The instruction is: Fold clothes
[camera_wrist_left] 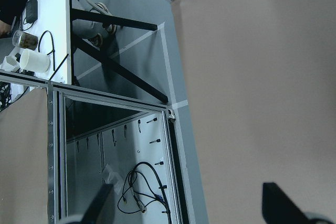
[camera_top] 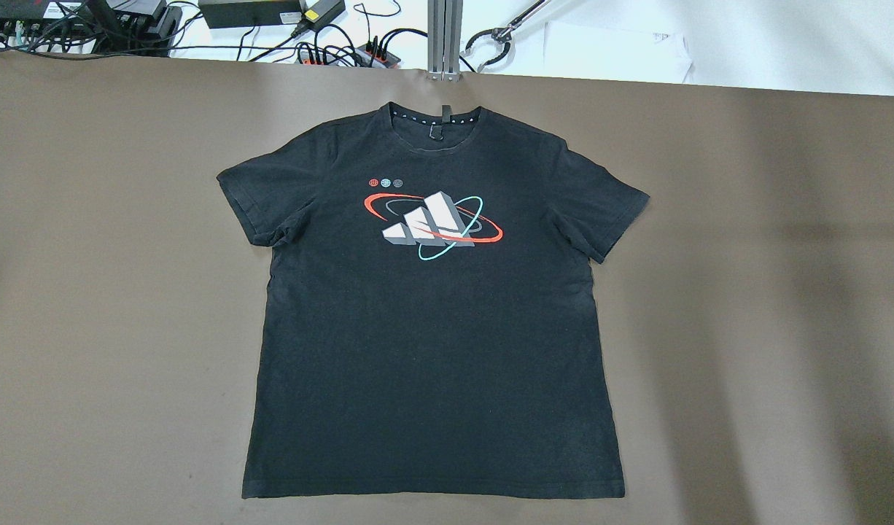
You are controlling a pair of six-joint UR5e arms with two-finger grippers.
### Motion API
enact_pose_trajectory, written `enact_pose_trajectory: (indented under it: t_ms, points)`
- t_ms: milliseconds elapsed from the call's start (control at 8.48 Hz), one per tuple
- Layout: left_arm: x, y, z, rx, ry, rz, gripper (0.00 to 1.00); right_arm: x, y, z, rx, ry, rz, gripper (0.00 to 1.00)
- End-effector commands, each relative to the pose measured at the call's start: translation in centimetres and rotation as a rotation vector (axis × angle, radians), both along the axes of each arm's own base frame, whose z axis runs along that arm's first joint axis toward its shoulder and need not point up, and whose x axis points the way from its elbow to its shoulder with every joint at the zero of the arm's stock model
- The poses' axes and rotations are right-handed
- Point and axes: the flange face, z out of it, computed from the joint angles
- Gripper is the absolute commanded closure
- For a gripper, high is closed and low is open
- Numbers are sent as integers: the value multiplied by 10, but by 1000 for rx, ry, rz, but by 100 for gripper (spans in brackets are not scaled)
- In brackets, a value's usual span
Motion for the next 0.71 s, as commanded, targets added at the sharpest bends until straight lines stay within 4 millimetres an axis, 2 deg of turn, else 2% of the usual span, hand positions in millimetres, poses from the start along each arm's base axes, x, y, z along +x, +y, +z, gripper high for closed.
enact_pose_trajectory:
  t_ms: [0, 118, 236, 354, 472, 589]
  points:
    - [6, -6, -9, 32, 36, 25, 0, -2, 1, 1, 18, -3, 1, 5]
    - [14, -13, -17, 58, 89, 73, 0, -4, -1, -2, 29, -5, -4, 5]
    - [38, -39, -36, 94, 93, 126, 0, -30, -20, -15, 55, -10, -58, 7]
    - [57, -59, -40, 93, 102, 153, 0, -54, -47, -22, 71, -12, -100, 8]
    - [73, -87, -44, 91, 107, 180, 0, -77, -61, -23, 72, -14, -138, 7]
    - [91, -115, -49, 90, 131, 218, 0, -101, -87, -32, 85, -21, -165, 5]
